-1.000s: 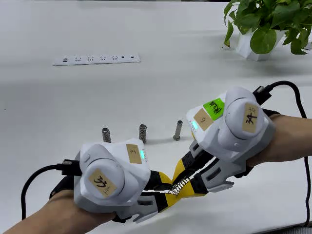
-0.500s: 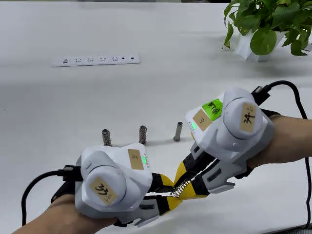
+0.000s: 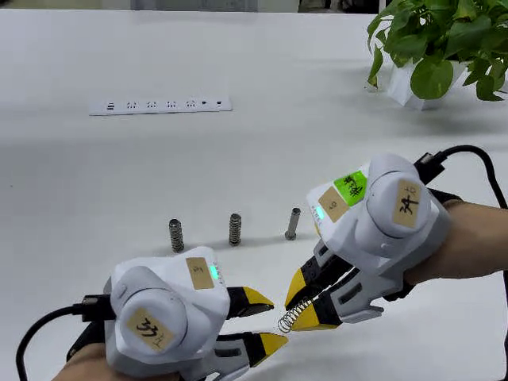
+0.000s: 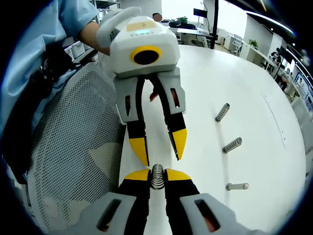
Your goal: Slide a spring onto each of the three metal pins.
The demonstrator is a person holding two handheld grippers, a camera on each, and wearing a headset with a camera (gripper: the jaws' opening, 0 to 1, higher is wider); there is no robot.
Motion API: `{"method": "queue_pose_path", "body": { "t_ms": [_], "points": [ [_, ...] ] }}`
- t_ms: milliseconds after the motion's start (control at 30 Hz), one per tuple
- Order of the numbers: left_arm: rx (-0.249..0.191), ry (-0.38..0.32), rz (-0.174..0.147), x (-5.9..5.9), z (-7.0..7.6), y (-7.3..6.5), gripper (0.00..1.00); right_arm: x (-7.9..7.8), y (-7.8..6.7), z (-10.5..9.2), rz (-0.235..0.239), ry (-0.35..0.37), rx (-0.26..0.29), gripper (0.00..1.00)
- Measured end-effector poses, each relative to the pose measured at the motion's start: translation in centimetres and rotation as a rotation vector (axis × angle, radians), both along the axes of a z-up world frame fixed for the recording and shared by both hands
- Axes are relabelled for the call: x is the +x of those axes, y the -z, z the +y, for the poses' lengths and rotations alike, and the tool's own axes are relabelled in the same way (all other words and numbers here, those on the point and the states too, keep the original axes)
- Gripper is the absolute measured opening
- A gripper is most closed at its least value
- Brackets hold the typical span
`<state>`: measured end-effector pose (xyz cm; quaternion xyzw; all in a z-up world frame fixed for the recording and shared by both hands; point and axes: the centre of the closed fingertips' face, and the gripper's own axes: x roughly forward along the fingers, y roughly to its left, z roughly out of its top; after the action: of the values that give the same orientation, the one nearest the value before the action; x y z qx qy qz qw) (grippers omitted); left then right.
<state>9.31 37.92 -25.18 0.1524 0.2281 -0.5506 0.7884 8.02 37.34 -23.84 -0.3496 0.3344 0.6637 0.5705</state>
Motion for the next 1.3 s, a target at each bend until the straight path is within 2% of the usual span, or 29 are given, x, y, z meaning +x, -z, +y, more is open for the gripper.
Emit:
{"method": "queue_pose_path", "body": {
  "t_ms": [333, 433, 533, 600, 700, 833, 900, 1033, 1133, 1300],
  "points": [
    [-0.052, -0.264, 0.025, 1.9, 4.3, 0.7, 0.61, 0.7, -0.1, -0.4, -0.021, -0.001, -0.005, 0.12],
    [-0.049, -0.289, 0.020, 2.1, 5.3, 0.8, 0.68, 0.8, 0.0, -0.5, -0.022, -0.001, -0.009, 0.12],
    [-0.043, -0.314, 0.024, 2.3, 6.3, 1.1, 0.69, 1.0, 0.1, -0.8, -0.021, -0.006, -0.022, 0.12],
    [-0.044, -0.334, 0.012, 2.5, 7.0, 1.0, 0.71, 1.3, 0.1, -1.0, -0.026, -0.005, -0.026, 0.12],
    [-0.045, -0.365, 0.022, 2.6, 8.0, 1.2, 0.76, 1.8, 0.0, -1.2, -0.030, -0.004, -0.034, 0.12],
    [-0.037, -0.392, 0.020, 2.8, 9.1, 1.4, 0.84, 2.6, -0.2, -1.6, -0.038, -0.003, -0.048, 0.12],
    [-0.022, -0.400, 0.032, 2.8, 9.6, 1.7, 0.88, 3.0, -0.2, -1.8, -0.044, -0.004, -0.058, 0.12],
    [-0.023, -0.426, 0.036, 2.9, 10.3, 1.6, 1.00, 3.6, -0.4, -2.0, -0.050, -0.005, -0.066, 0.12],
    [-0.032, -0.440, 0.056, 2.9, 10.7, 1.6, 1.00, 4.1, -0.6, -2.2, -0.056, -0.008, -0.076, 0.12],
    [-0.036, -0.455, 0.058, 2.9, 11.0, 1.6, 1.00, 5.3, -1.4, -2.5, -0.078, -0.025, -0.101, 0.12]
  ]
}}
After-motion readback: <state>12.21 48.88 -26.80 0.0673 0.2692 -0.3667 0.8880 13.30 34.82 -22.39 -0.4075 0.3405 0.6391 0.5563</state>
